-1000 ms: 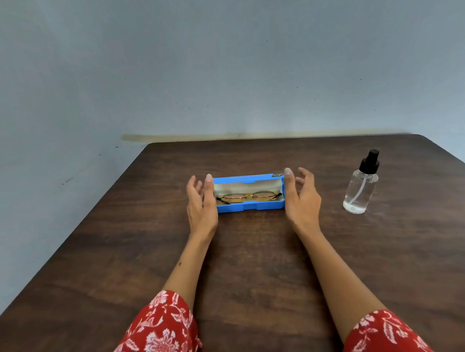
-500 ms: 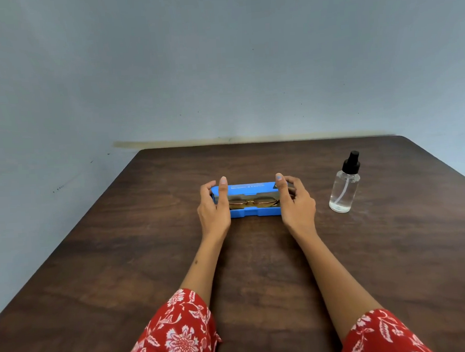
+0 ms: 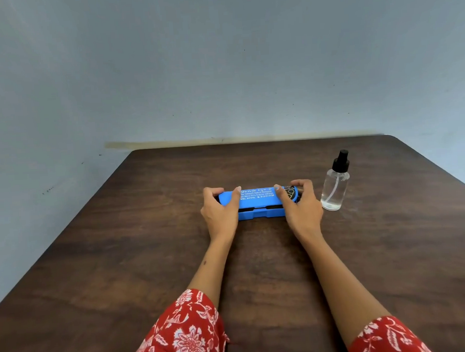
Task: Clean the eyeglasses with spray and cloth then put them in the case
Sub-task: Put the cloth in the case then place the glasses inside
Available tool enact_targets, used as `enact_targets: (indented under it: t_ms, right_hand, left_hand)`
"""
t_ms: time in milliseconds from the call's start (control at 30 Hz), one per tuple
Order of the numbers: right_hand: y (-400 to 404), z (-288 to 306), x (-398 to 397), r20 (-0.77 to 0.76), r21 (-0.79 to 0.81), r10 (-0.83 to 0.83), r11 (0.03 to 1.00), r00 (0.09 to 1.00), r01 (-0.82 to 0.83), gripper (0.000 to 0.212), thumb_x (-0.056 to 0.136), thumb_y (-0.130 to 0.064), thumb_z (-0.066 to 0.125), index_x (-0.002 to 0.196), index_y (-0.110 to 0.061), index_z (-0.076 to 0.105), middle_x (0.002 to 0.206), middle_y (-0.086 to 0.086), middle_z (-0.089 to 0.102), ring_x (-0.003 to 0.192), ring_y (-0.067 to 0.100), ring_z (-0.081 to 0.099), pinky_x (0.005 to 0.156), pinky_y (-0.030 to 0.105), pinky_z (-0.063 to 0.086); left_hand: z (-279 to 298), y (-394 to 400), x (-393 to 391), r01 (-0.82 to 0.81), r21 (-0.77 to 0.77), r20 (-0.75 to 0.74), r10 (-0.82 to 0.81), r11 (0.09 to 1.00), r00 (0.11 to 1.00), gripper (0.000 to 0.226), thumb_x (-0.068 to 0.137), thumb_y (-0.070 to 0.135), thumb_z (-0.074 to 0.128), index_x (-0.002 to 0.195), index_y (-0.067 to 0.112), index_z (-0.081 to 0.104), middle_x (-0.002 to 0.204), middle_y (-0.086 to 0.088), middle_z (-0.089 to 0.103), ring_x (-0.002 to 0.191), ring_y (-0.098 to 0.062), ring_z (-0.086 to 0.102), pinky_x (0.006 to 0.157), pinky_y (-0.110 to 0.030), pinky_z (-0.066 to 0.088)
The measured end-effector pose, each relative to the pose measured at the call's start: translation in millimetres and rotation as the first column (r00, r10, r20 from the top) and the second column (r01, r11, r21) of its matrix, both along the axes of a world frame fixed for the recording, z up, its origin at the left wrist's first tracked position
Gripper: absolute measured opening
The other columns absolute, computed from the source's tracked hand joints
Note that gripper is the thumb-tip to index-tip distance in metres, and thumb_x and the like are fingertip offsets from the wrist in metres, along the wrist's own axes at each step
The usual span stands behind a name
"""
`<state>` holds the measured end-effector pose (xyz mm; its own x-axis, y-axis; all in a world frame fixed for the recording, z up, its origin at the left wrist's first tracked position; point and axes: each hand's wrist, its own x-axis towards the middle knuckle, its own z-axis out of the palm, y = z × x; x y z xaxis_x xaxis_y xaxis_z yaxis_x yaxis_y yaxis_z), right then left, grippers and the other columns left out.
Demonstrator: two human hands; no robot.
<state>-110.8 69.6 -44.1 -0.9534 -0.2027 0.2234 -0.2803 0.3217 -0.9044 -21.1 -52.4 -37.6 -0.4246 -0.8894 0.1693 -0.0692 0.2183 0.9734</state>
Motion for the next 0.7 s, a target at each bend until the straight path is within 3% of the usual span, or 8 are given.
enact_targets:
  t_ms: [167, 333, 700]
  right_hand:
    - [1.1, -1.2, -1.7, 0.010, 0.057, 0.033, 0.998, 0.999, -0.033, 0.044, 0.088, -0.044, 0.061, 0.120, -0.018, 0.045, 0.107, -0.001, 0.057, 0.101, 0.018, 0.056, 0.084, 0.029, 0.039]
    - [1.7, -1.4, -3.7, -0.002, 0.135, 0.072, 0.988, 0.997, -0.071, 0.060, 0.092, -0.044, 0.053, 0.141, -0.014, 0.038, 0.138, 0.005, 0.050, 0.126, 0.023, 0.047, 0.103, 0.031, 0.032]
    - [10.1, -0.4, -7.7, -0.027, 0.161, 0.089, 0.983, 0.996, -0.083, 0.060, 0.085, -0.044, 0.064, 0.134, -0.013, 0.049, 0.126, 0.005, 0.060, 0.116, 0.020, 0.054, 0.100, 0.032, 0.039]
  left_hand:
    - [-7.3, -11.6, 0.3, 0.062, -0.008, 0.058, -0.061, 0.998, 0.996, 0.042, 0.075, 0.039, 0.075, 0.106, 0.018, 0.058, 0.110, 0.001, 0.061, 0.106, -0.015, 0.055, 0.085, -0.025, 0.046]
    - [-8.4, -17.0, 0.8, 0.091, -0.073, 0.114, -0.083, 0.993, 0.990, 0.046, 0.075, 0.042, 0.074, 0.113, 0.017, 0.064, 0.114, -0.001, 0.063, 0.109, -0.017, 0.056, 0.095, -0.036, 0.047]
    - [-7.7, -19.0, 3.0, 0.148, -0.099, 0.145, -0.133, 0.984, 0.981, 0.053, 0.076, 0.036, 0.075, 0.122, 0.012, 0.061, 0.125, -0.004, 0.061, 0.120, -0.018, 0.051, 0.104, -0.032, 0.041]
